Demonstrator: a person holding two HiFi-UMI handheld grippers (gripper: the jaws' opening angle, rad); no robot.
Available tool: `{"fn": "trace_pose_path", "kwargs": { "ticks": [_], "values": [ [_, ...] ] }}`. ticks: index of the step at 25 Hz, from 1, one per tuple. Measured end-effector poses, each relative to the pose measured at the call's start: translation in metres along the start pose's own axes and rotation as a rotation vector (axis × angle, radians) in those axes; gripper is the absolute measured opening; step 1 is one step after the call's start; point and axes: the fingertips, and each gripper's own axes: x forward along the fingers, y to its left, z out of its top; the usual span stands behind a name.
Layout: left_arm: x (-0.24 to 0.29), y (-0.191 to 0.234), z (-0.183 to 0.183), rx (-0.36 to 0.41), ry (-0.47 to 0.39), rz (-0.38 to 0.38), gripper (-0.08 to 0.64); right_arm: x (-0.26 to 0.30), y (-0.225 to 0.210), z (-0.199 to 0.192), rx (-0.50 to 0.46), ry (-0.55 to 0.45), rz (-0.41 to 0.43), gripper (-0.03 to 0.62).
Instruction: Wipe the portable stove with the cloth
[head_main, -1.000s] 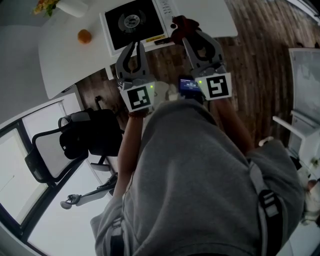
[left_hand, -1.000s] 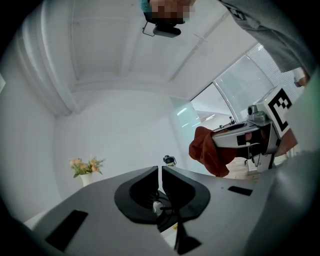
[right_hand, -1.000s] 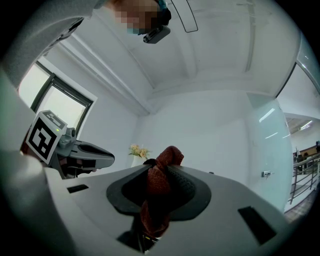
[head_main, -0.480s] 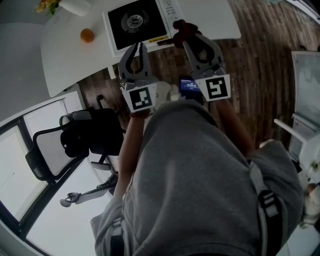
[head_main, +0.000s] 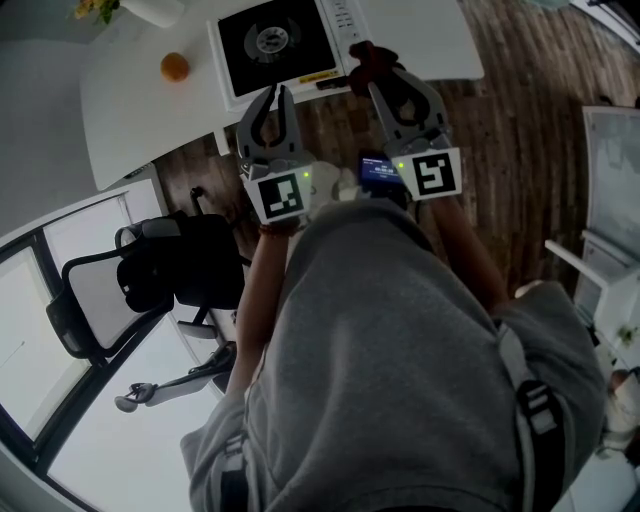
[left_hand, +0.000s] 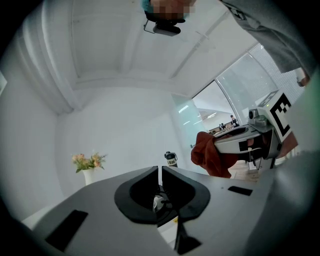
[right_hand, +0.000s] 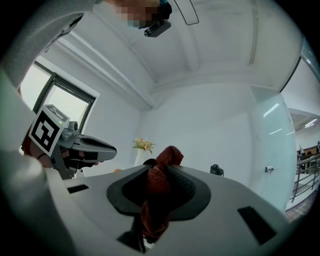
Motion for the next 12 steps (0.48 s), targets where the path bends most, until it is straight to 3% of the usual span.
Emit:
{"fn": "trace_pose_path", "kwargs": {
  "ticks": [12],
  "values": [
    [-0.013,-0.002,-0.018,-0.022,0.047,0.032,0.046,0.005,-0.002,-0.02,0.035,0.047,0.04,0.094]
  ]
}}
